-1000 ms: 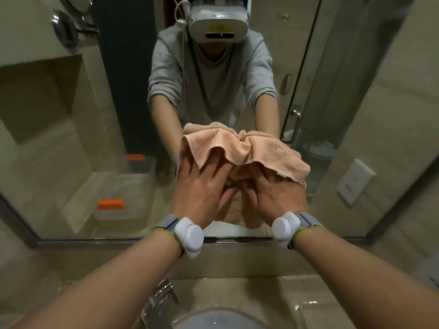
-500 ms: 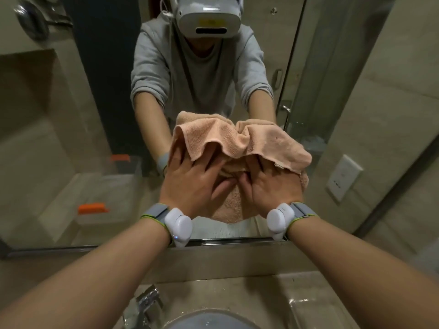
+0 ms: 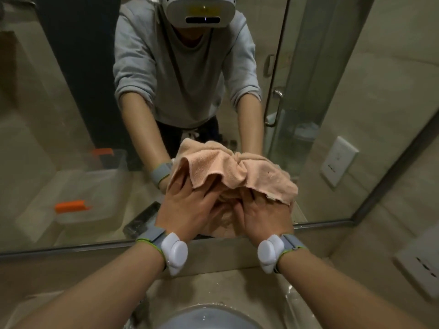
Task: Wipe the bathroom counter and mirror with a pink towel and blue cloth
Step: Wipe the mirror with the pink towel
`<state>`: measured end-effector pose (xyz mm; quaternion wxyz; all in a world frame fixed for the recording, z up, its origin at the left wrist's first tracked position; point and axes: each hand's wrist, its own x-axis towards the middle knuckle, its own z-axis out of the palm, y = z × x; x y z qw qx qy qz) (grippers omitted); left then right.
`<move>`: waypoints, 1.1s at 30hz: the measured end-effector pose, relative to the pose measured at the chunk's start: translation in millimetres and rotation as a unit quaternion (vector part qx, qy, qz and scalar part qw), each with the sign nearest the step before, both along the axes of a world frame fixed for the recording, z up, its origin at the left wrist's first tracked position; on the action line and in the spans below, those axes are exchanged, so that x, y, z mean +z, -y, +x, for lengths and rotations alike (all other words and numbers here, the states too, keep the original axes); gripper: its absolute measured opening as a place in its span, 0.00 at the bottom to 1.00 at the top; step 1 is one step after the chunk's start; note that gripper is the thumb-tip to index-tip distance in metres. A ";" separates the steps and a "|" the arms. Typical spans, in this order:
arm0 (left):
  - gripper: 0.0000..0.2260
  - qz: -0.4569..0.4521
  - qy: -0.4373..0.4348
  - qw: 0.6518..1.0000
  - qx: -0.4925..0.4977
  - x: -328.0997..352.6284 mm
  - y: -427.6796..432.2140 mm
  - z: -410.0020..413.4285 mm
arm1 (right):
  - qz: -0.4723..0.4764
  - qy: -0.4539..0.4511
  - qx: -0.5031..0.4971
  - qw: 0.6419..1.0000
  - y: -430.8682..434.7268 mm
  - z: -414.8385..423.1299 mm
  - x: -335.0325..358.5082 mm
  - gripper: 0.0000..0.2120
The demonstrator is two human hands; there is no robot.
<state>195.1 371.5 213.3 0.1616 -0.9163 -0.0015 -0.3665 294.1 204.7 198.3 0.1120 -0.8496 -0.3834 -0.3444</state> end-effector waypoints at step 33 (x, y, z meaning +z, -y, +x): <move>0.20 0.121 -0.061 0.978 -0.158 -29.3 186.0 149.7 | 0.063 -0.291 -0.239 0.924 167.3 97.3 -71.5 0.33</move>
